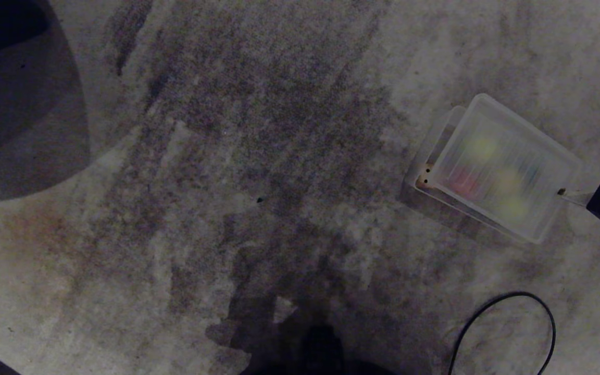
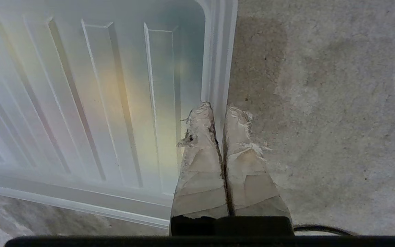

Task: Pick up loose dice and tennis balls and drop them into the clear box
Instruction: Close the lid

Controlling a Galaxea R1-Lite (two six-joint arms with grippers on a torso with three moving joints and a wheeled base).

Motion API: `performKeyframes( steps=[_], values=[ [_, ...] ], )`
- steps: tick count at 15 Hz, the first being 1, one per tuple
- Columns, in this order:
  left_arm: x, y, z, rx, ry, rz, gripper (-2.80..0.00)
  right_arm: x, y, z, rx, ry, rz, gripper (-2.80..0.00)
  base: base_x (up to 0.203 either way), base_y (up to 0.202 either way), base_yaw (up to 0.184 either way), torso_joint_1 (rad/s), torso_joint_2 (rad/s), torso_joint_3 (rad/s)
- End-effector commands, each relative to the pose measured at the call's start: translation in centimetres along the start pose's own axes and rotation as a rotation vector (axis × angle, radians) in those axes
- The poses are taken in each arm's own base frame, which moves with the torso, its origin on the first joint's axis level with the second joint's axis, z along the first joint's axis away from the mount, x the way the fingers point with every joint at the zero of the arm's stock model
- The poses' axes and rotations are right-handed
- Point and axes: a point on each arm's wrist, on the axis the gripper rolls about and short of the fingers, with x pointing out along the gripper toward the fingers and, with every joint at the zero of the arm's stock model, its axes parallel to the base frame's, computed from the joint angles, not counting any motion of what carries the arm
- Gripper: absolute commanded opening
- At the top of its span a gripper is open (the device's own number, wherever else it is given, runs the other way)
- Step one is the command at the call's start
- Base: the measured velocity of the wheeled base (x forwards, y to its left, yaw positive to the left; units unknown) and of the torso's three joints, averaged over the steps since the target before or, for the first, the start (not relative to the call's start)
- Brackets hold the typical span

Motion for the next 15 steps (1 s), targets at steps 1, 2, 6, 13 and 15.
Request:
performKeyframes(
  steps=[1, 2, 6, 13, 15],
  values=[
    [0.0, 0.0, 0.0, -0.001, 0.002, 0.001, -2.80, -0.2, 0.5, 0.3, -0.012, -0.011, 0.014, -2.80, 0.000, 0.000, 0.000, 0.000, 0.00, 0.000],
    [0.0, 0.0, 0.0, -0.001, 0.003, 0.001, -2.80, -0.3, 0.6, 0.4, -0.015, -0.013, 0.016, -2.80, 0.000, 0.000, 0.000, 0.000, 0.00, 0.000],
    [0.0, 0.0, 0.0, -0.001, 0.002, 0.001, -2.80, -0.2, 1.0, 0.4, -0.022, -0.011, 0.030, -2.80, 0.000, 0.000, 0.000, 0.000, 0.00, 0.000],
    [0.0, 0.0, 0.0, -0.001, 0.002, 0.001, -2.80, -1.5, 2.1, 1.1, -0.065, -0.008, 0.112, -2.80, 0.000, 0.000, 0.000, 0.000, 0.00, 0.000],
    [0.0, 0.0, 0.0, -0.002, 0.002, 0.001, -2.80, -1.9, 1.9, 1.1, -0.070, -0.003, 0.100, -2.80, 0.000, 0.000, 0.000, 0.000, 0.00, 0.000]
  ],
)
